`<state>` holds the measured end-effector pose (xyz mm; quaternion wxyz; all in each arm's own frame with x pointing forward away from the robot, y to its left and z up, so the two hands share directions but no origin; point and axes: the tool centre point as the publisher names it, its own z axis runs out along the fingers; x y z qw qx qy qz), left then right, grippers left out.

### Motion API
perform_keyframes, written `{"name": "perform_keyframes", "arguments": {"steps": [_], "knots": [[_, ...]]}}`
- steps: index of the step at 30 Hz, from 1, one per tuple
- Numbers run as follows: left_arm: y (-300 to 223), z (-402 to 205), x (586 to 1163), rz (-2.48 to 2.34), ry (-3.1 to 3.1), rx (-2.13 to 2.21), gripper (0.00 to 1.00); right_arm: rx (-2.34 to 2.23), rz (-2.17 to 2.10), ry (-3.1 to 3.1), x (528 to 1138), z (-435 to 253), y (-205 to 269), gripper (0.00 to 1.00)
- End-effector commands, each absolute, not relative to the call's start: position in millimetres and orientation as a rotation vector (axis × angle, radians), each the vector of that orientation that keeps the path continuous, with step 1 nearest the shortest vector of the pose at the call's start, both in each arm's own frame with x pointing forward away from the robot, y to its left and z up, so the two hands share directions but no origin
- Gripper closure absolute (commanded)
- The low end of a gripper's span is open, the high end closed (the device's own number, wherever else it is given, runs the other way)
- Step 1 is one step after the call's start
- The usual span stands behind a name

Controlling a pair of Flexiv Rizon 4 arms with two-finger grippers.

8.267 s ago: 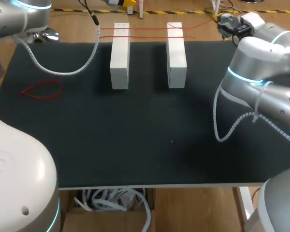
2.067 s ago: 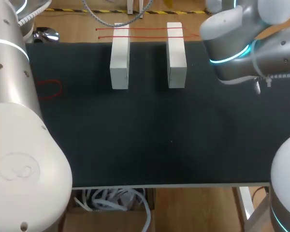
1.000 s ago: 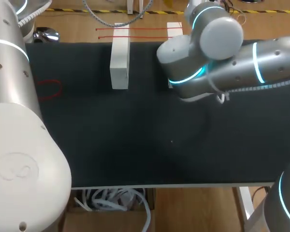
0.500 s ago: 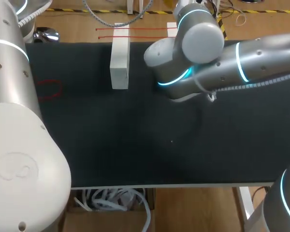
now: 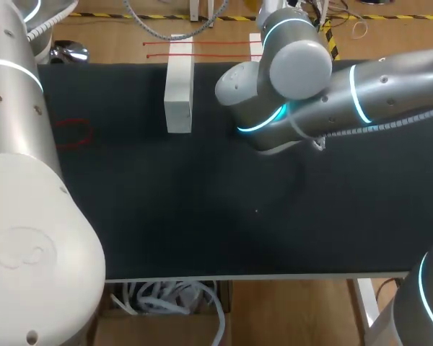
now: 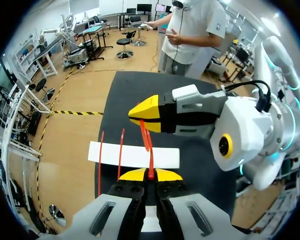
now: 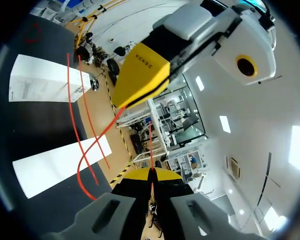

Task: Grab the tape and strap the tape.

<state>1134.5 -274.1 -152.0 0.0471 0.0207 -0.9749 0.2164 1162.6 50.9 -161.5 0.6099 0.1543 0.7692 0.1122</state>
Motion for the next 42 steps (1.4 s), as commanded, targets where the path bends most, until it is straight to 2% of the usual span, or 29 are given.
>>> {"name": "perform_keyframes", "arguments": {"steps": [1, 42], "knots": [[-274.8, -150.6, 1135.9, 0.651, -2.971, 0.064, 1.0, 0.362, 0.24, 1.775, 1167.3, -158.1, 58.5, 1.0], [-274.8, -150.6, 1135.9, 0.651, -2.971, 0.064, 1.0, 0.259, 0.215, 1.799, 1160.3, -156.5, 72.3, 1.0]]}}
